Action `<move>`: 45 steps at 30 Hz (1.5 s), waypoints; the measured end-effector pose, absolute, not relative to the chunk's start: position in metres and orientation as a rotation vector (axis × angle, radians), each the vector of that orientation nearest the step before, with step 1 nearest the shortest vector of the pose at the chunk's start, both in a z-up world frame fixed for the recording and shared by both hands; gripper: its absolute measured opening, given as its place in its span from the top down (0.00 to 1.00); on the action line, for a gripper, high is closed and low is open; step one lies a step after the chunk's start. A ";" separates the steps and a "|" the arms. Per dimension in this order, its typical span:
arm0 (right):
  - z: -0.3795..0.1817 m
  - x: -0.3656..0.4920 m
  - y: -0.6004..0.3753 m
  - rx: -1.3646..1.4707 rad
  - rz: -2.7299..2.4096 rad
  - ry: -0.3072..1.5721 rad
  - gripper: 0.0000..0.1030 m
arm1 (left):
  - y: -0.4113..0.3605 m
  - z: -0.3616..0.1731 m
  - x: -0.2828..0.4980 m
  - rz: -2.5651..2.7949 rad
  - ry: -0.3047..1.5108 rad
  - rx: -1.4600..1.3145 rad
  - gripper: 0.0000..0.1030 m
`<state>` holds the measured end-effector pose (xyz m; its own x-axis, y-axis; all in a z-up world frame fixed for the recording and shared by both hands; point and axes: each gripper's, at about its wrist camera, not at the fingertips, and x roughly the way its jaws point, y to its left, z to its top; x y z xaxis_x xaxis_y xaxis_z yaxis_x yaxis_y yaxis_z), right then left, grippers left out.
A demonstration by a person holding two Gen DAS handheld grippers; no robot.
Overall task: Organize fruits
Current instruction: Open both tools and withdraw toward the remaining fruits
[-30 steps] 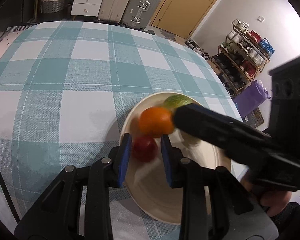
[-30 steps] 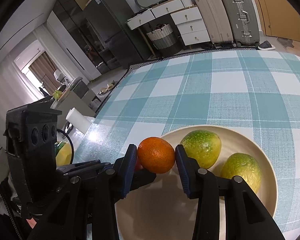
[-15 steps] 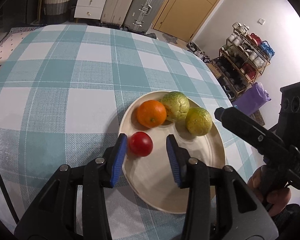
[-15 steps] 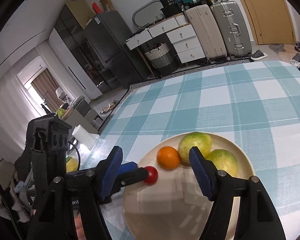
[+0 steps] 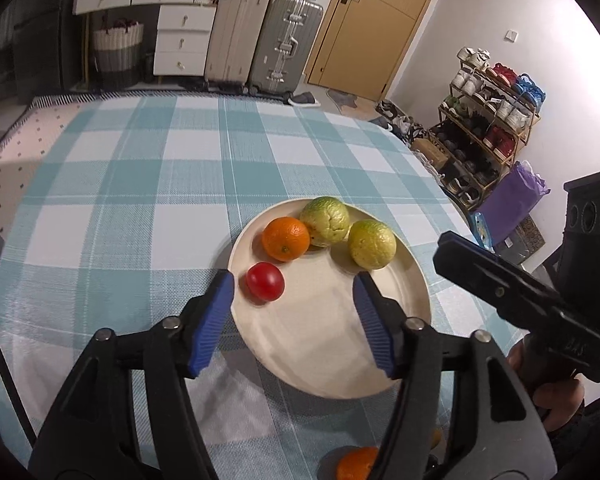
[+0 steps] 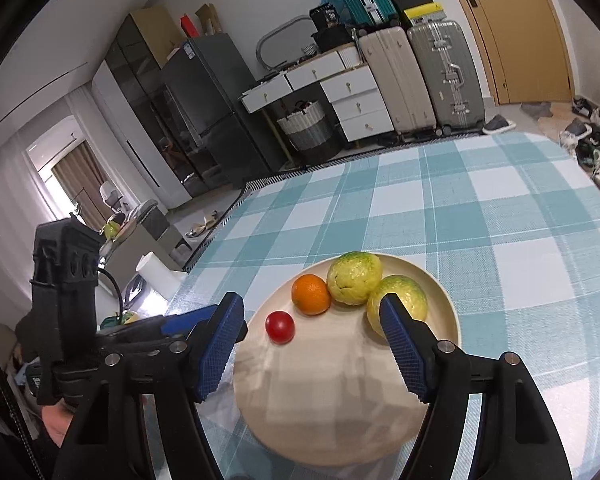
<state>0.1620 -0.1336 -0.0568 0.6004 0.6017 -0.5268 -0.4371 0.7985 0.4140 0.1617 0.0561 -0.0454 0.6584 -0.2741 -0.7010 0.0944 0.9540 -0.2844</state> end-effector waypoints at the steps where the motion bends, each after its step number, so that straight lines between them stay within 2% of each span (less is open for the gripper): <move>1: -0.055 0.158 -0.134 0.247 0.613 0.693 0.29 | 0.056 -0.043 0.159 -0.206 0.821 -0.228 0.35; 3: -0.051 0.150 -0.136 0.235 0.614 0.678 0.22 | 0.055 -0.036 0.149 -0.195 0.798 -0.219 0.31; 6: -0.044 0.136 -0.139 0.227 0.618 0.642 0.19 | 0.053 -0.028 0.137 -0.180 0.770 -0.199 0.23; 15: -0.034 0.101 -0.148 0.186 0.577 0.581 0.06 | 0.047 -0.015 0.103 -0.135 0.739 -0.159 0.20; 21: -0.032 0.080 -0.151 0.169 0.567 0.559 0.03 | 0.045 -0.012 0.083 -0.109 0.728 -0.150 0.13; 23: -0.031 0.073 -0.152 0.161 0.568 0.550 0.02 | 0.043 -0.012 0.076 -0.100 0.721 -0.145 0.05; 25: -0.030 0.065 -0.153 0.149 0.563 0.537 0.02 | 0.042 -0.010 0.067 -0.083 0.705 -0.130 0.02; 37: -0.035 0.036 -0.156 0.105 0.544 0.485 0.00 | 0.036 -0.021 0.043 -0.035 0.725 -0.081 0.01; 45: -0.049 0.027 -0.168 0.119 0.522 0.515 0.00 | 0.030 -0.040 0.034 -0.079 0.774 -0.091 0.01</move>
